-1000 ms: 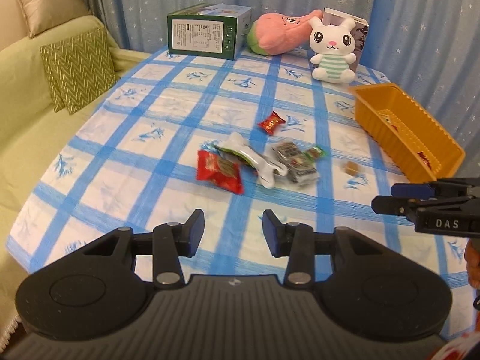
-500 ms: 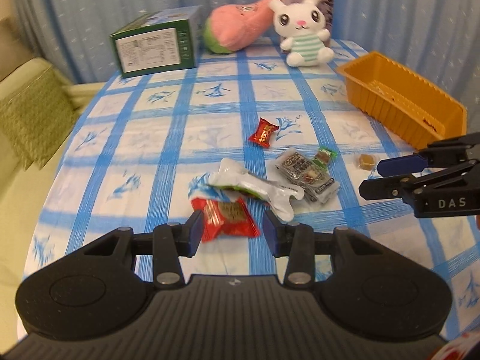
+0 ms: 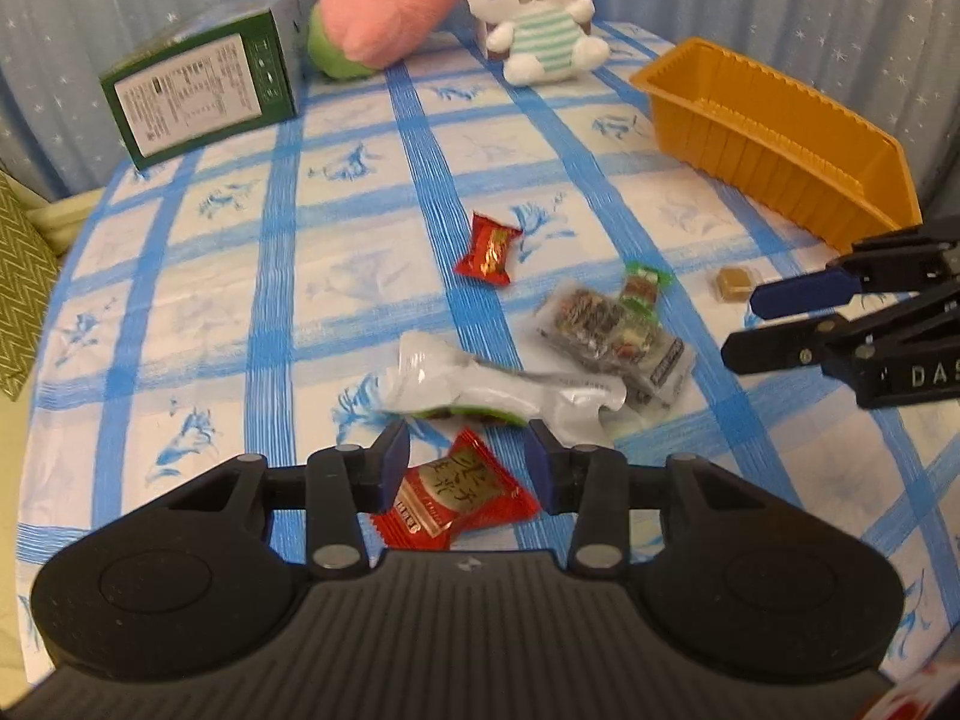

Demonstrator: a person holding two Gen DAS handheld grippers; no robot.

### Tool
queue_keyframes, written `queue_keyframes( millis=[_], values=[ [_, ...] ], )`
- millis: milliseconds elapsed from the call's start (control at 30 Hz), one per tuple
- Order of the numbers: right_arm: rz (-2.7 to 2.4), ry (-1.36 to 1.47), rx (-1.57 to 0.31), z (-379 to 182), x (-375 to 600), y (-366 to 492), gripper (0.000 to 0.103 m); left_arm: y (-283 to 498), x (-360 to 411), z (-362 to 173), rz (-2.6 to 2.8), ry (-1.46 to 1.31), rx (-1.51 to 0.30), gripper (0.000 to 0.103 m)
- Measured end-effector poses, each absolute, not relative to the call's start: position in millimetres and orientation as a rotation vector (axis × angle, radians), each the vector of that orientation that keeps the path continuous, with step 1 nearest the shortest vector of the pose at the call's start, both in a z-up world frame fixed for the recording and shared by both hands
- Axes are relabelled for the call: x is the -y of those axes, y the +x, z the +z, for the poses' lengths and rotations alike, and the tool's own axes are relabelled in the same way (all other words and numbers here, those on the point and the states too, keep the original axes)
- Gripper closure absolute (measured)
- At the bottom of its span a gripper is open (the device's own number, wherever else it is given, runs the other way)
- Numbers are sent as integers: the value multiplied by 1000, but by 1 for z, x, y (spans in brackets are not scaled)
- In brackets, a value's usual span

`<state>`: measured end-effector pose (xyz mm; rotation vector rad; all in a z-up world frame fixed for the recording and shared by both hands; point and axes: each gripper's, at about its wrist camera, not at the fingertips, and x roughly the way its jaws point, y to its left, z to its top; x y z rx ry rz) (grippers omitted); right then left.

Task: Organize snacks
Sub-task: 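Grasp the red-and-gold date packet with the left gripper while the right grasps the green-wrapped candy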

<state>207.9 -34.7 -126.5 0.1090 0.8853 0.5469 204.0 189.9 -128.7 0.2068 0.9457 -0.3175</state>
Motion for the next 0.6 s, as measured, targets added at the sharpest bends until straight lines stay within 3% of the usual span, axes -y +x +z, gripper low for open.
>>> queue_keyframes(
  millis=[600],
  values=[
    [475,148,-919,-134,45,214,56,204,-201,-135,-294,122,-1033,66]
  ],
)
